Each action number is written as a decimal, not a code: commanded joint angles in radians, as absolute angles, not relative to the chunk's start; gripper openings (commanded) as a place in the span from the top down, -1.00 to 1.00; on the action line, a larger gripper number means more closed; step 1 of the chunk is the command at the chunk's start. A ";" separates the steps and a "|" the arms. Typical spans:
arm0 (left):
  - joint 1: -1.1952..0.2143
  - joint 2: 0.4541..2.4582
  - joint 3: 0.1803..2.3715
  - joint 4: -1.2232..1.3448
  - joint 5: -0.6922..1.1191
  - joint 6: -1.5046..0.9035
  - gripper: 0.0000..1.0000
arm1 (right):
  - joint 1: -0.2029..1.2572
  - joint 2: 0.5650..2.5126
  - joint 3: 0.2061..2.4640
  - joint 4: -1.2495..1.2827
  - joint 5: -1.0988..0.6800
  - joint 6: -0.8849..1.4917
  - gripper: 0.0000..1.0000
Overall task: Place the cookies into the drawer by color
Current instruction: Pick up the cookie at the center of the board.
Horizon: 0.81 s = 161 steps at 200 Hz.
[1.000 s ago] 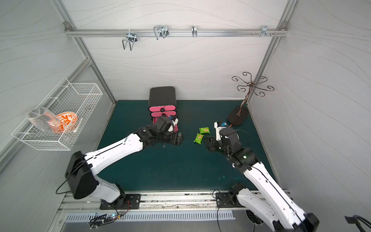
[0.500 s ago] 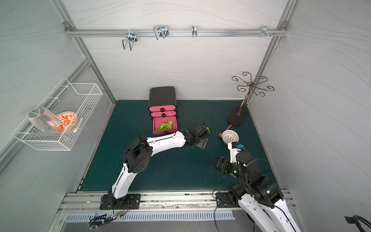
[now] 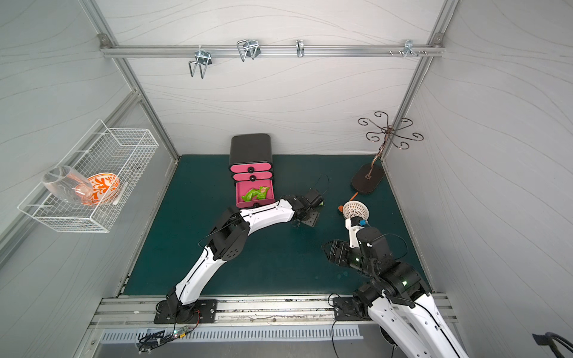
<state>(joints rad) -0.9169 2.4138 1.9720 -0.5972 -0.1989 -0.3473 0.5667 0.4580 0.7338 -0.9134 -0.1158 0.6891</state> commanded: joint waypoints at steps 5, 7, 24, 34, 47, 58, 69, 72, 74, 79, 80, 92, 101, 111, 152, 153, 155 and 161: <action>-0.910 2.463 2.019 -0.664 -0.168 -0.344 -0.12 | 0.563 0.470 0.736 -0.853 -0.121 0.757 -0.55; -0.911 2.464 2.018 -0.666 -0.168 -0.344 -0.10 | 0.563 0.470 0.735 -0.851 -0.118 0.762 -0.55; -0.910 2.456 2.008 -0.680 -0.168 -0.351 0.07 | 0.563 0.468 0.721 -0.842 -0.093 0.814 -0.55; -0.909 2.434 1.979 -0.662 -0.170 -0.354 0.21 | 0.562 0.466 0.714 -0.838 -0.091 0.832 -0.55; -0.906 2.388 1.927 -0.621 -0.164 -0.361 0.33 | 0.564 0.460 0.705 -0.835 -0.093 0.853 -0.55; -0.900 2.341 1.887 -0.587 -0.150 -0.372 0.38 | 0.563 0.453 0.696 -0.836 -0.095 0.865 -0.56; -0.890 2.294 1.854 -0.563 -0.130 -0.386 0.41 | 0.563 0.443 0.686 -0.836 -0.094 0.872 -0.56; -0.885 2.282 1.852 -0.561 -0.126 -0.390 0.41 | 0.563 0.441 0.684 -0.836 -0.095 0.875 -0.56; -0.882 2.270 1.852 -0.558 -0.122 -0.394 0.41 | 0.563 0.440 0.683 -0.836 -0.094 0.877 -0.56; -0.877 2.247 1.820 -0.551 -0.116 -0.401 0.41 | 0.563 0.437 0.680 -0.837 -0.091 0.879 -0.56; -0.875 2.244 1.815 -0.550 -0.115 -0.402 0.41 | 0.562 0.436 0.680 -0.837 -0.091 0.880 -0.56; -0.860 2.173 1.767 -0.519 -0.108 -0.414 0.41 | 0.563 0.431 0.673 -0.836 -0.086 0.880 -0.56; -0.848 2.114 1.724 -0.493 -0.108 -0.417 0.41 | 0.563 0.431 0.669 -0.831 -0.086 0.882 -0.57; -0.836 2.051 1.676 -0.466 -0.118 -0.417 0.41 | 0.563 0.435 0.662 -0.822 -0.090 0.883 -0.57; -0.763 1.844 1.500 -0.397 -0.214 -0.416 0.40 | 0.563 0.460 0.632 -0.776 -0.116 0.891 -0.58; -0.761 1.839 1.496 -0.396 -0.216 -0.416 0.40 | 0.562 0.460 0.631 -0.775 -0.117 0.893 -0.58; -0.756 1.832 1.488 -0.394 -0.222 -0.416 0.40 | 0.563 0.461 0.630 -0.771 -0.120 0.892 -0.58; -0.742 1.810 1.466 -0.389 -0.235 -0.416 0.41 | 0.563 0.464 0.625 -0.765 -0.128 0.894 -0.58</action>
<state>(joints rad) -0.7826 1.8847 1.5375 -0.4686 -0.1600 -0.4057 0.5667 0.4492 0.6426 -0.8116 -0.1097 0.8768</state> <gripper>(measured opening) 0.415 0.789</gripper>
